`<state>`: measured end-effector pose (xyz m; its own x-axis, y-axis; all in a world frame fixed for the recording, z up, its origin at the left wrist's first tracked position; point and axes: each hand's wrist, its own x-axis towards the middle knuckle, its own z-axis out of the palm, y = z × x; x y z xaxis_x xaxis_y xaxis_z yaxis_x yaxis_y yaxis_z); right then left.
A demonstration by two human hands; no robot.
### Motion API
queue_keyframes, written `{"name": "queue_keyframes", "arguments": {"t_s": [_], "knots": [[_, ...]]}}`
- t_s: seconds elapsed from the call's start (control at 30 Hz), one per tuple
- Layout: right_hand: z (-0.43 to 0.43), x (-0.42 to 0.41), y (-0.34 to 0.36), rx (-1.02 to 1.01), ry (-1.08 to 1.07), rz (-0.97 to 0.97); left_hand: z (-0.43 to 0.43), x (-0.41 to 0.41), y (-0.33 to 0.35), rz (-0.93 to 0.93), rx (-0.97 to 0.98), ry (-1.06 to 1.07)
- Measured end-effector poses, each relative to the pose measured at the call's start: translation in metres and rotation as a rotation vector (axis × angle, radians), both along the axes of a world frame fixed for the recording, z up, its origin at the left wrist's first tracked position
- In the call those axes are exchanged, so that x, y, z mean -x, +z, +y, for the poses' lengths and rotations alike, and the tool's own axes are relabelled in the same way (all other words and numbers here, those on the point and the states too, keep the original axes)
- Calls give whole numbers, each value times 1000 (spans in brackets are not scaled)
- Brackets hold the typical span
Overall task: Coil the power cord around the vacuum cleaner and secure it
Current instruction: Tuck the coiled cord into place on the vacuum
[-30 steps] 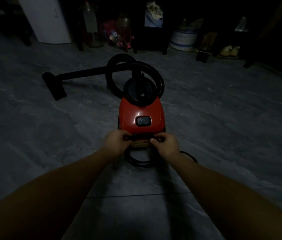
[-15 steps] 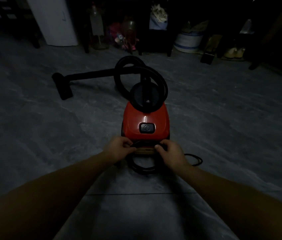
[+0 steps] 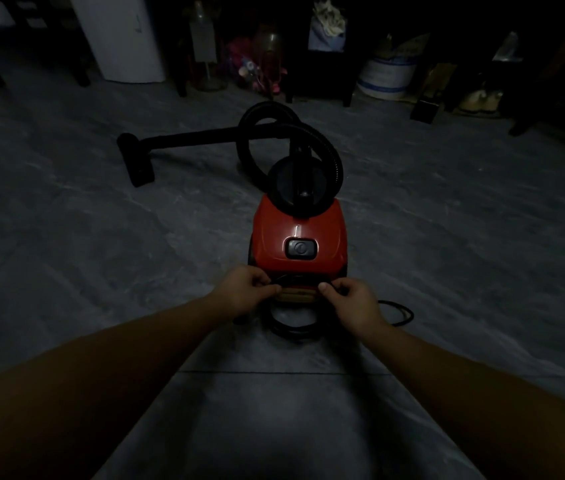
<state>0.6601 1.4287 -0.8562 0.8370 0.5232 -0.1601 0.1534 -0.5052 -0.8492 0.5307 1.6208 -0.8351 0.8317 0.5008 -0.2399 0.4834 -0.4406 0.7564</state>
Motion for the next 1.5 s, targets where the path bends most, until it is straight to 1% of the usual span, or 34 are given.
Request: {"name": "queue_keyframes", "arguments": {"t_s": [0.17, 0.27, 0.33, 0.43, 0.67, 0.93, 1.1, 1.33, 1.5], "knots": [[-6, 8, -3, -26, 6, -9, -7, 9, -6, -20, -62, -53], [-4, 14, -1, -35, 1, 3, -6, 14, -8, -46, -65, -43], [-2, 17, 1, -43, 2, 21, -2, 15, -9, -56, -33, -24], [-1, 20, 1, -51, 3, 28, 2, 16, -10, -49, 68, 36], [0, 18, -2, -51, -8, 32, 4, 20, -18, -50, 99, 19], [-1, 19, -4, -86, -25, 22, -3, 22, -16, -61, -10, 72], [-1, 22, -4, -99, -24, -21, -4, 19, -16, -63, -93, 47], [-2, 19, -4, -106, -11, -45, -9, 20, -17, -109, -5, 86], [-3, 14, -5, -106, 4, 1, -6, 18, -17, -89, 26, 66]]}}
